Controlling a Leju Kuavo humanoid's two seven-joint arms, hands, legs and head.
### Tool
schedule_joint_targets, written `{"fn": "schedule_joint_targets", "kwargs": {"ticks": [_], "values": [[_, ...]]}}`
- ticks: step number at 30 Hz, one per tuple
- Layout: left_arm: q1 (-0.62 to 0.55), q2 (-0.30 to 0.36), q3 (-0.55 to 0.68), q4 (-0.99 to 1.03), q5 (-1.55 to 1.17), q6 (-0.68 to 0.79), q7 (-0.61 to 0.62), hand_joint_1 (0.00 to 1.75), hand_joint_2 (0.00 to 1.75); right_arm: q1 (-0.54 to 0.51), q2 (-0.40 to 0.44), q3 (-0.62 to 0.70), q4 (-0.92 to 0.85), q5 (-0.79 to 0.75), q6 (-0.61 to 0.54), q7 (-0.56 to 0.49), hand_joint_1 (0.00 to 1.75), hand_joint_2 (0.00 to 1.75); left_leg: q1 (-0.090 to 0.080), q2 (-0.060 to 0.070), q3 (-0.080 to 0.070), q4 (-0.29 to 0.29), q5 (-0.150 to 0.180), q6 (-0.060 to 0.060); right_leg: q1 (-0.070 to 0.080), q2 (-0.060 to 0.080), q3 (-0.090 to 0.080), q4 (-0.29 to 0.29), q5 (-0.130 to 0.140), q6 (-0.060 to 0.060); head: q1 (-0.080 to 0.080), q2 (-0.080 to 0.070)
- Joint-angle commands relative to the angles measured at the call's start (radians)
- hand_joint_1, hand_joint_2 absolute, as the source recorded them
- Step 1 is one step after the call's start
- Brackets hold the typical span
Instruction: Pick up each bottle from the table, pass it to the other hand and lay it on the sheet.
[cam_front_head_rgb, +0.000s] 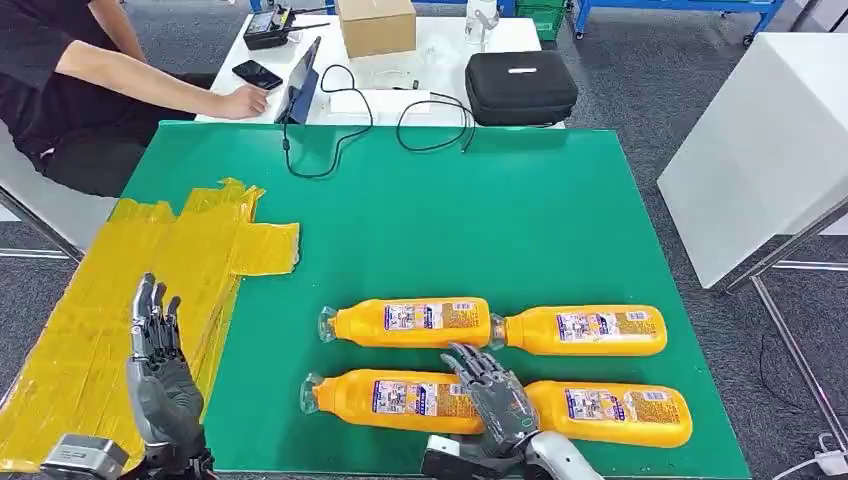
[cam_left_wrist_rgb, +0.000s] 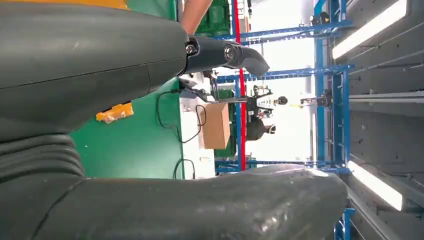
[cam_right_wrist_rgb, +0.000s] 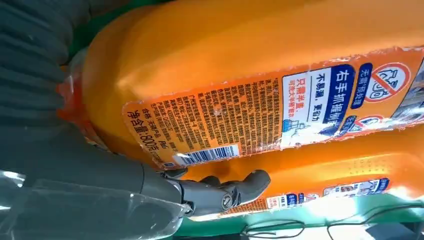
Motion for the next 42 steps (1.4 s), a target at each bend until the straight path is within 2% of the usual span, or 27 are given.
{"fn": "schedule_joint_targets", "kwargs": {"ticks": [1, 3, 5, 6, 7, 8, 9, 10, 11, 16, 35, 42], "values": [[-0.007, -0.017, 0.032, 0.031, 0.008, -0.016, 0.004, 0.0, 0.0, -0.012, -0.038, 0.027, 0.12, -0.021, 0.039, 0.01, 0.0, 1.75, 0.0, 0.0, 0.004, -0.001, -0.001, -0.001, 0.001, -0.001, 0.004, -0.002, -0.001, 0.0, 0.0, 0.0], [-0.013, -0.017, 0.029, 0.034, 0.005, -0.013, 0.004, 0.0, 0.0, -0.017, -0.026, 0.031, 0.133, -0.033, 0.036, 0.006, 0.0, 1.75, 0.0, 0.0, 0.008, -0.001, -0.002, -0.002, 0.001, -0.001, 0.009, -0.002, -0.002, 0.0, 0.0, 0.0], [-0.018, -0.016, 0.025, 0.041, 0.009, -0.014, 0.004, 0.0, 0.0, -0.025, -0.014, 0.033, 0.146, -0.052, 0.036, -0.007, 0.0, 1.75, 0.0, -0.001, 0.008, 0.0, -0.003, 0.0, 0.0, -0.001, -0.001, -0.001, -0.004, 0.001, 0.0, 0.0], [-0.022, -0.014, 0.024, 0.045, 0.01, -0.011, 0.004, 0.0, 0.0, -0.032, -0.012, 0.036, 0.154, -0.058, 0.037, -0.014, 0.0, 1.75, 0.0, 0.0, 0.009, -0.001, -0.004, 0.0, 0.0, -0.001, 0.0, -0.002, -0.005, 0.0, 0.0, 0.0], [-0.026, -0.012, 0.022, 0.048, 0.011, -0.01, 0.004, 0.0, 0.0, -0.035, -0.01, 0.035, 0.16, -0.068, 0.037, -0.024, 0.1, 1.75, 0.0, 0.0, 0.01, -0.001, -0.005, 0.0, 0.0, -0.001, 0.001, -0.002, -0.005, -0.001, 0.0, 0.0], [-0.027, -0.011, 0.021, 0.049, 0.012, -0.008, 0.004, 0.0, 0.0, -0.037, -0.01, 0.037, 0.163, -0.069, 0.037, -0.026, 0.49, 1.75, 0.0, 0.001, 0.012, -0.002, -0.005, -0.001, 0.001, 0.0, 0.002, -0.003, -0.005, -0.001, 0.0, 0.0], [-0.027, -0.011, 0.021, 0.049, 0.012, -0.008, 0.004, 0.0, 0.0, -0.037, -0.01, 0.037, 0.163, -0.069, 0.037, -0.026, 0.49, 1.75, 0.0, 0.0, 0.011, -0.001, -0.005, 0.0, 0.0, 0.0, 0.001, -0.002, -0.005, -0.001, 0.0, 0.0], [-0.029, -0.011, 0.021, 0.05, 0.015, -0.008, 0.004, 0.0, 0.0, -0.037, -0.011, 0.036, 0.161, -0.075, 0.037, -0.033, 1.5, 1.75, 0.0, 0.001, 0.013, -0.002, -0.005, -0.001, 0.0, -0.001, 0.003, -0.003, -0.006, -0.001, 0.0, 0.0], [-0.03, -0.009, 0.019, 0.05, 0.015, -0.004, 0.004, 0.0, 0.0, -0.035, -0.015, 0.036, 0.161, -0.081, 0.037, -0.039, 1.66, 1.75, 0.0, 0.0, 0.013, -0.002, -0.005, 0.0, 0.0, -0.001, 0.003, -0.002, -0.005, -0.001, 0.0, 0.0], [-0.031, -0.006, 0.014, 0.052, 0.02, 0.0, 0.004, 0.0, 0.0, -0.026, -0.023, 0.04, 0.148, -0.089, 0.035, -0.047, 1.75, 1.75, 0.0, 0.0, 0.015, -0.002, -0.005, 0.0, 0.0, -0.002, 0.006, -0.003, -0.006, -0.001, 0.0, 0.0], [-0.039, 0.005, 0.006, 0.052, 0.029, 0.008, 0.004, 0.0, 0.0, -0.027, -0.027, 0.046, 0.156, -0.128, 0.041, -0.058, 1.75, 1.75, 0.0, -0.001, 0.019, -0.002, -0.007, -0.002, 0.0, -0.002, 0.009, -0.003, -0.007, -0.001, 0.0, 0.0], [-0.039, 0.004, 0.003, 0.05, 0.03, 0.014, 0.004, 0.0, 0.0, -0.014, 0.008, 0.013, 0.124, -0.183, -0.007, -0.103, 1.75, 1.75, 0.0, 0.0, 0.019, -0.001, -0.007, -0.002, 0.001, -0.001, 0.009, -0.002, -0.007, -0.001, 0.0, 0.0]]}}
